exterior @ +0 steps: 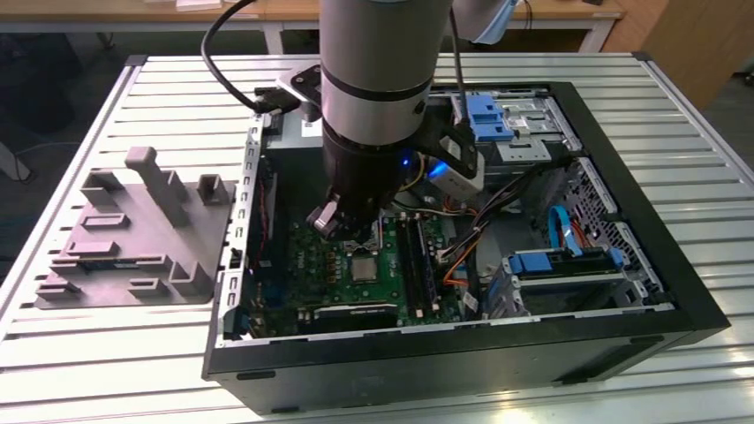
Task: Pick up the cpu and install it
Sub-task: 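Close the cpu cover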
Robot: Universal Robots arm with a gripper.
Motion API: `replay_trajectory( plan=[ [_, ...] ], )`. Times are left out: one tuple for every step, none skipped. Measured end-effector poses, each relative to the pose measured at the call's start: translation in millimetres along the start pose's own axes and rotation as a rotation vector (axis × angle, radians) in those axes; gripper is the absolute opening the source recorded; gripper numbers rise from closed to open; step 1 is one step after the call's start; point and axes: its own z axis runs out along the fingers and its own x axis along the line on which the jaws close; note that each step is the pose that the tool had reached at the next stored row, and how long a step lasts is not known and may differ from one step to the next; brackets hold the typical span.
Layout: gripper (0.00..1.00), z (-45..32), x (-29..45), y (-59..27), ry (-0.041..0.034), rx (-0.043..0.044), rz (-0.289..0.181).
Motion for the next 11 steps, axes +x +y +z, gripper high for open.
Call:
replay_trajectory(
  plan=[
    [0.11, 0.0, 0.0, 0.0, 0.0, 0.0, -0.001],
    [0.11, 0.1, -0.1, 0.0, 0.0, -0.0001, -0.001],
    [0.11, 0.1, -0.1, 0.0, 0.0003, 0.0, -0.005],
    [0.11, 0.1, 0.0, 0.0, 0.0006, 0.0, -0.009],
    [0.11, 0.1, -0.1, 0.0, 0.0006, 0.0, -0.01],
    [0.11, 0.1, -0.1, 0.0, 0.0006, 0.0, -0.01],
    [0.11, 0.1, 0.0, 0.0, 0.0007, 0.0, -0.01],
    [0.11, 0.1, -0.1, 0.0, 0.0007, 0.0, -0.01],
    [0.11, 0.1, -0.1, 0.0, 0.0008, 0.0, -0.011],
    [0.11, 0.1, -0.1, 0.0, 0.0008, 0.0, -0.011],
    [0.11, 0.1, -0.1, 0.0, 0.0008, 0.0, -0.011]
  ],
)
